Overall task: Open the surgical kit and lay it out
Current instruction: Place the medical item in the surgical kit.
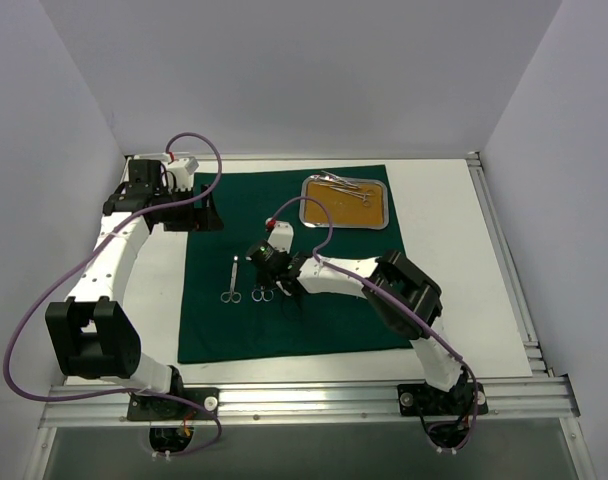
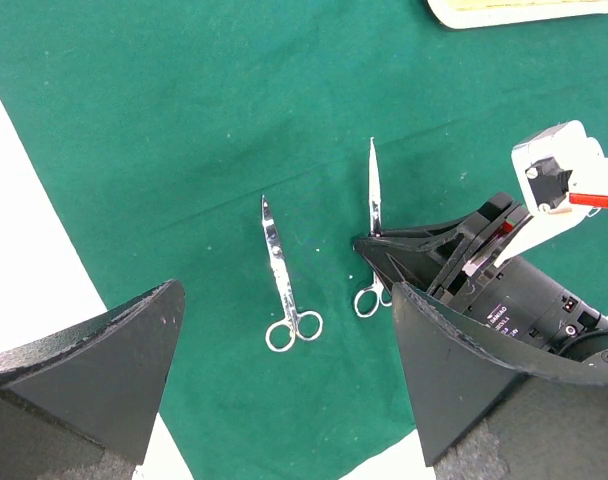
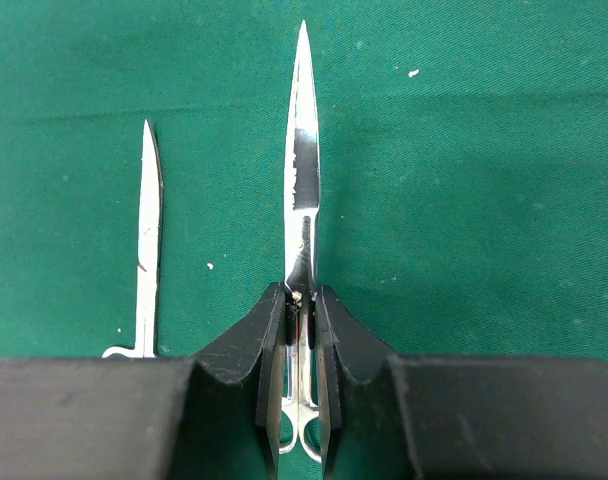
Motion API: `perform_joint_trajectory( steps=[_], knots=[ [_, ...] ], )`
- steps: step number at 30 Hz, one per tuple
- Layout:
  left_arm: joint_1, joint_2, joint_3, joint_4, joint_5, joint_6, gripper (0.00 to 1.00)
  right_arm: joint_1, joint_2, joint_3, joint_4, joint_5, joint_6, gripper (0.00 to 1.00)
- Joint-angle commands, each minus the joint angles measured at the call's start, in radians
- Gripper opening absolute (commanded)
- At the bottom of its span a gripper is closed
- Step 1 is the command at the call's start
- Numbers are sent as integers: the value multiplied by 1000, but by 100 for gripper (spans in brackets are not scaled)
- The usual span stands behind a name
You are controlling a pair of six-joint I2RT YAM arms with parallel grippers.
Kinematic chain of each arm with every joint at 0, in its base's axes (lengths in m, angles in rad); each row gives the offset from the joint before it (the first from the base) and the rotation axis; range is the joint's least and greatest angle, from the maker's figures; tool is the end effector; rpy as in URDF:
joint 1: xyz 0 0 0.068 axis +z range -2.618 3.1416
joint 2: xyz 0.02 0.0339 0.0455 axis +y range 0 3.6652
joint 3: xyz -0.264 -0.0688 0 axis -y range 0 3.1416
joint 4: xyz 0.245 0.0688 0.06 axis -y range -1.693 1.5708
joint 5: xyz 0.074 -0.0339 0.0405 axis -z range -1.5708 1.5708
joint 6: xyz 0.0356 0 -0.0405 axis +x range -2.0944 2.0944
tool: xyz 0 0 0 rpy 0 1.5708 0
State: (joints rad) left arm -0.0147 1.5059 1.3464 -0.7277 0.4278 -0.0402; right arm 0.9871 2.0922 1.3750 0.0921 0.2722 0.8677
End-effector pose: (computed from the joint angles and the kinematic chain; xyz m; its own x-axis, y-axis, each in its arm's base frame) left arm 0.3212 -0.0195 0.3148 -0.7857 -0.0250 -0.6181 0.2440 0.9057 -0.3468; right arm 0.2634 0.3814 0.1632 -0.7300 0.2280 -0.6443 -0.1960 0.8333 0.5169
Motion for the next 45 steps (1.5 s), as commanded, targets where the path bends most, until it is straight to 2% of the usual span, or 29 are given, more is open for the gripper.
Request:
perform_joint_trajectory(
  steps=[1,25,36,41,45],
  knots=[
    [10,0,36,-7,26,11,94,-7,5,12,-25,51,17,0],
    [9,10,34,-7,34,11,94,-42,-90,-102,-37,59,-15,0],
    [10,13,36,-10,31,13,94,-41,-38,-77,-11,7,-1,0],
    [10,16,37,-10,35,13,94,-42,-32,-57,-31,18,-19,11],
    [10,19,40,-13,42,11,94,-42,-31,-54,-34,22,-16,15]
  ],
)
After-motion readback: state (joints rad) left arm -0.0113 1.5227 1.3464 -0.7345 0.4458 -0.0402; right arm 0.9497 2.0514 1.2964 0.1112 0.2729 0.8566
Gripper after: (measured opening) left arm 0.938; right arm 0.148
